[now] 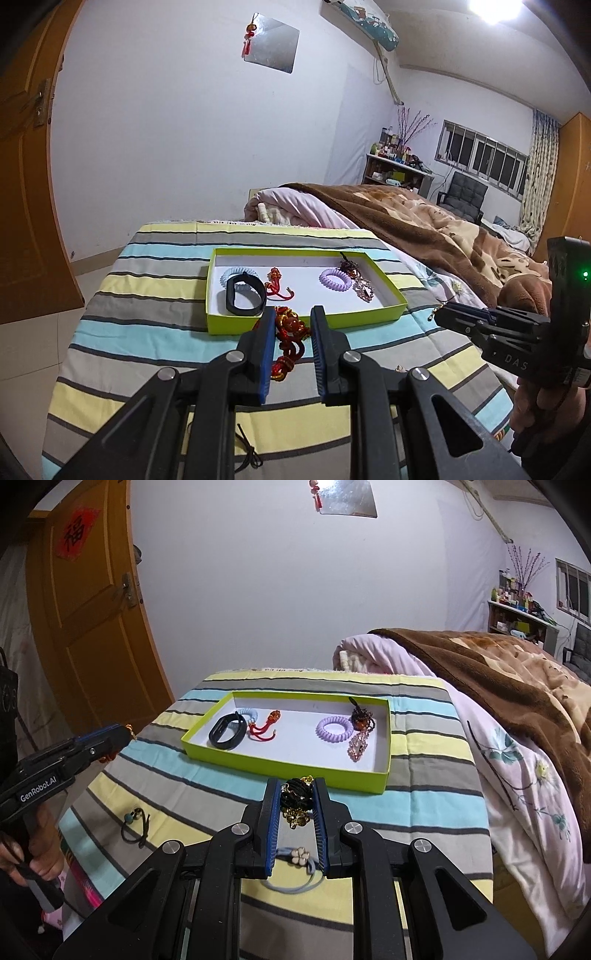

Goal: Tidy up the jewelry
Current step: 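Carry the tassel and brooch over the green box with both tools, then open both tools to drop the items into the box and withdraw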

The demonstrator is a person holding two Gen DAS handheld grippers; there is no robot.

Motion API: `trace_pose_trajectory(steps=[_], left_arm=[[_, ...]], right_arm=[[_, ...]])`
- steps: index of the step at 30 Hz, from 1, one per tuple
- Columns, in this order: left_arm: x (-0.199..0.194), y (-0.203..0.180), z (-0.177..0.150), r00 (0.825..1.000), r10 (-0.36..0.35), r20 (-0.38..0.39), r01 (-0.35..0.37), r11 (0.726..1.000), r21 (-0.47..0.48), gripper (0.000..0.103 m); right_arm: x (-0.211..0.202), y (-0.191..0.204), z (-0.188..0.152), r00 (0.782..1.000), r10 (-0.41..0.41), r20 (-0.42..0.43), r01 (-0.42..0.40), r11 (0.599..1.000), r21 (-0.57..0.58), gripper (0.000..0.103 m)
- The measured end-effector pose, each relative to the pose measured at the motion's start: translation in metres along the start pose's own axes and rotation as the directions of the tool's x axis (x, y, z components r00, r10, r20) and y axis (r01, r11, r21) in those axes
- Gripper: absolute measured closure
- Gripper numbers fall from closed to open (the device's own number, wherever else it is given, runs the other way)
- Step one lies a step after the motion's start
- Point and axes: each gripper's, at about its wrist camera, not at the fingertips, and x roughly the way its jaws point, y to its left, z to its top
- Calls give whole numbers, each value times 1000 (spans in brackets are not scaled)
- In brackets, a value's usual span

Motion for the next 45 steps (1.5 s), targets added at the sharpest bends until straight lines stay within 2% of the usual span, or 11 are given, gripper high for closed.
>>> trace_pose_trajectory(steps=[16, 25, 36, 42, 45], left_arm=[[73, 4, 15, 997, 25, -66, -24, 1000, 10, 83], [116, 3, 20, 992, 29, -123, -25, 999, 33, 83], [161, 3, 19, 973, 31, -227, -22, 999, 43, 83], [175, 2, 12, 959, 38, -281, -25, 998, 49, 83], [175, 3, 12, 958, 30, -285, -17, 999, 47, 82]], right_arm=[[60, -13, 29, 999, -18, -28, 18, 1000, -21, 85], [106, -25, 35, 997, -21, -81, 20, 1000, -19, 85], [156, -44, 38, 984, -37, -175, 38, 999, -1, 85], [165, -48, 38, 978, -48, -201, 47, 999, -11, 85], [166, -45, 38, 977, -49, -210, 45, 999, -23, 84]])
